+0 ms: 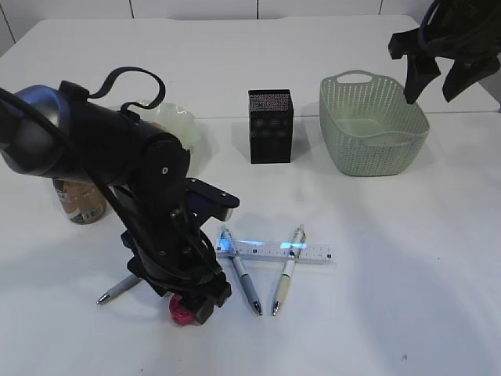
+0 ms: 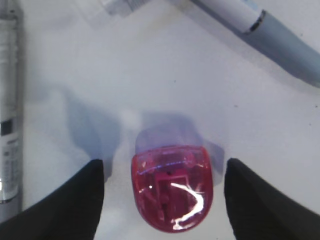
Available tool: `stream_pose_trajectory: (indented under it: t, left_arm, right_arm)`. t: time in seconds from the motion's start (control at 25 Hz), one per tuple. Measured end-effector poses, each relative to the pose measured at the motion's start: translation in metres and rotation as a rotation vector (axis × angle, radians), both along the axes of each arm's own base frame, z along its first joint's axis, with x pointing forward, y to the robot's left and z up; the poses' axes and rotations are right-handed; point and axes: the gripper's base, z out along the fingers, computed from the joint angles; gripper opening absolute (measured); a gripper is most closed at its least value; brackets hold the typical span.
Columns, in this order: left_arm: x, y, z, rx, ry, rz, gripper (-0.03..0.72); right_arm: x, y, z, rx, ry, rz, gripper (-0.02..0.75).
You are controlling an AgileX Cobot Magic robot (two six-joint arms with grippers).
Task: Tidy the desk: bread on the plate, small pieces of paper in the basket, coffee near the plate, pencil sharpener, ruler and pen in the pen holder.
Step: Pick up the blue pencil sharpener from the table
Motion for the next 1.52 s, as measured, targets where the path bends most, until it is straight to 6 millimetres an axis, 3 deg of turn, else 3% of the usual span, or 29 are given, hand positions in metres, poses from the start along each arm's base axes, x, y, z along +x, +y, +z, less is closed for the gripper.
stream_pose_trajectory:
  t: [1.32, 1.52]
  left_arm:
    - [0.0010, -0.0008, -0.0039, -0.002, -0.003, 0.000, 0.519]
    - [0.0013, -0.0010, -0.0038, -0.005, -0.006, 0.000, 0.463]
  right_arm:
    - [0.0003, 0.0000, -0.0006, 0.000, 0.002, 0.000, 0.426]
    - [0.0003, 0.0000, -0.0006, 0.000, 0.002, 0.000, 0.426]
